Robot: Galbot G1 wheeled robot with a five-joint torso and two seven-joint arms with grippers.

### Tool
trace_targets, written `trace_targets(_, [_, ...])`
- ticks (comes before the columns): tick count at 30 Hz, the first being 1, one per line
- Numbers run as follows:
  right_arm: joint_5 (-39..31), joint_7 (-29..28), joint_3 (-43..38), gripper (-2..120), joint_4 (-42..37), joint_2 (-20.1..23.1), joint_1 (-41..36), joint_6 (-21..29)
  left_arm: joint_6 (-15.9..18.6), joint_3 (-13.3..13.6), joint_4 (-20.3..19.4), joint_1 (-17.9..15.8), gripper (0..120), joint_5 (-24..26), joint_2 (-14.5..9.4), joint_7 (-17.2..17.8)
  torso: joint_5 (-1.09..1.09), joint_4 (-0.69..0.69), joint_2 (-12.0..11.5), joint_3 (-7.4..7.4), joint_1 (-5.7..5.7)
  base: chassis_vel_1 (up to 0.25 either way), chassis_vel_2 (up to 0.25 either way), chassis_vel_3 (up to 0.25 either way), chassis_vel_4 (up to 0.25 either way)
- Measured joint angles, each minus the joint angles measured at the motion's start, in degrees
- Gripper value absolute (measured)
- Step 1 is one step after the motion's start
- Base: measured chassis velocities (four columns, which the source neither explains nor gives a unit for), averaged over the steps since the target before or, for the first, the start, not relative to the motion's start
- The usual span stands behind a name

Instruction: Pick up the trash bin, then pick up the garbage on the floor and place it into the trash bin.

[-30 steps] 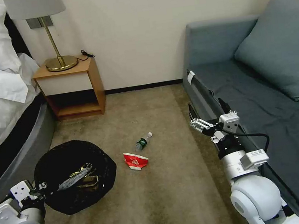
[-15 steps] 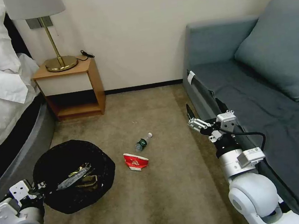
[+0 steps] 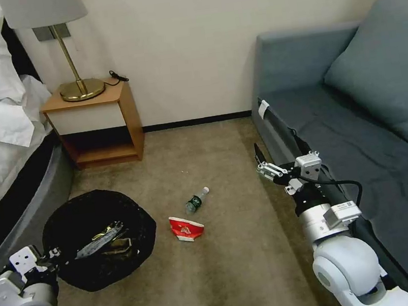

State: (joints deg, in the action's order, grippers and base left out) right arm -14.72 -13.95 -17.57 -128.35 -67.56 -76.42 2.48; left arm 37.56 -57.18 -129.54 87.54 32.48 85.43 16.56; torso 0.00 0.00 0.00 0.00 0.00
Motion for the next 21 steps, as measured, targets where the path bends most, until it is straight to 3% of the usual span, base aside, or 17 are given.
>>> trace_targets(21, [-1.51, 0.27, 0.55, 100, 0.86, 0.98, 0.24, 0.04, 0.0, -0.59, -0.52, 0.16, 3, -0.02, 0.21, 0.01, 0.0, 0.0, 0.0, 0.0, 0.0, -0.089, 0.09, 0.094, -0.089])
